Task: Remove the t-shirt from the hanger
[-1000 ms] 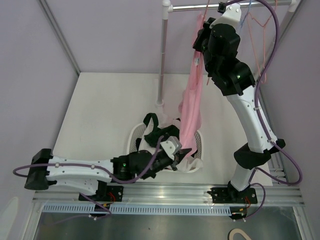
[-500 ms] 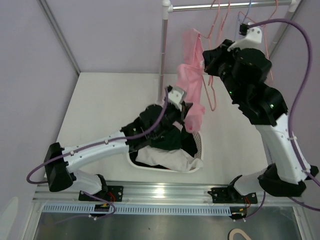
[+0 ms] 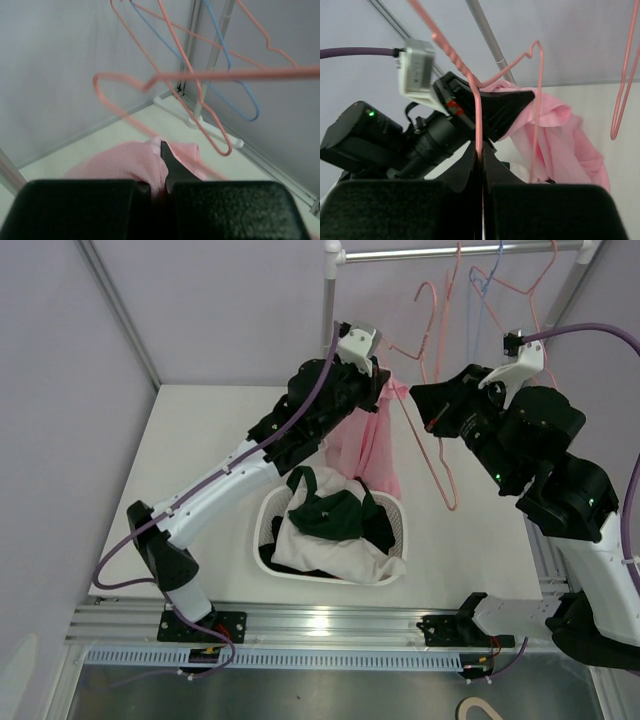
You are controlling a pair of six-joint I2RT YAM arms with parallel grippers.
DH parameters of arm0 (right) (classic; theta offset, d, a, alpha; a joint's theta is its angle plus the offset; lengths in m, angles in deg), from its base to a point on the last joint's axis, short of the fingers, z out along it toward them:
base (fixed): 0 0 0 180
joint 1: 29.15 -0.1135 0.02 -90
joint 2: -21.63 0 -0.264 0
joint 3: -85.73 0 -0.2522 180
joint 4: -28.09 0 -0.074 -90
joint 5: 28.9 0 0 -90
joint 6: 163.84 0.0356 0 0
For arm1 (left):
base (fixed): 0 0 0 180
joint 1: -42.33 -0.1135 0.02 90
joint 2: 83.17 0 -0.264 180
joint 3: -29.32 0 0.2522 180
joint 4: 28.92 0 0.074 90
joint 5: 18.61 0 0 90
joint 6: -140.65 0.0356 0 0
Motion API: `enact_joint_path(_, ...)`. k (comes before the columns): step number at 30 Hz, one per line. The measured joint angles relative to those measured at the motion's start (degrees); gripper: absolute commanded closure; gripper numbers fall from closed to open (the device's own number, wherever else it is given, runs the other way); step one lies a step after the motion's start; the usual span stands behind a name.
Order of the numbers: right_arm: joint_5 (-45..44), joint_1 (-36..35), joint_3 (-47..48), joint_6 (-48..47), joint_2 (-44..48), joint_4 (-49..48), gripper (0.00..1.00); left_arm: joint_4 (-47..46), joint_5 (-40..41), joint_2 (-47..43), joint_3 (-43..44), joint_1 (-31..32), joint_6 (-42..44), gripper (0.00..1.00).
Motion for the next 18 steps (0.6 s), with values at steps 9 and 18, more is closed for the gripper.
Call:
enact_joint_path(9,-6.5,-0.7,0.1,-4.8,-2.3,-2.5,1.0,10.2,-1.1,-2.3,0.7,0.6,0.5,0.99)
enact_joint_path(18,-7.0,4.8,10.3,-10.0,-15.8,-6.7,1.0,18.8,-1.1,-19.0,6.5,2.4,1.1,0.99)
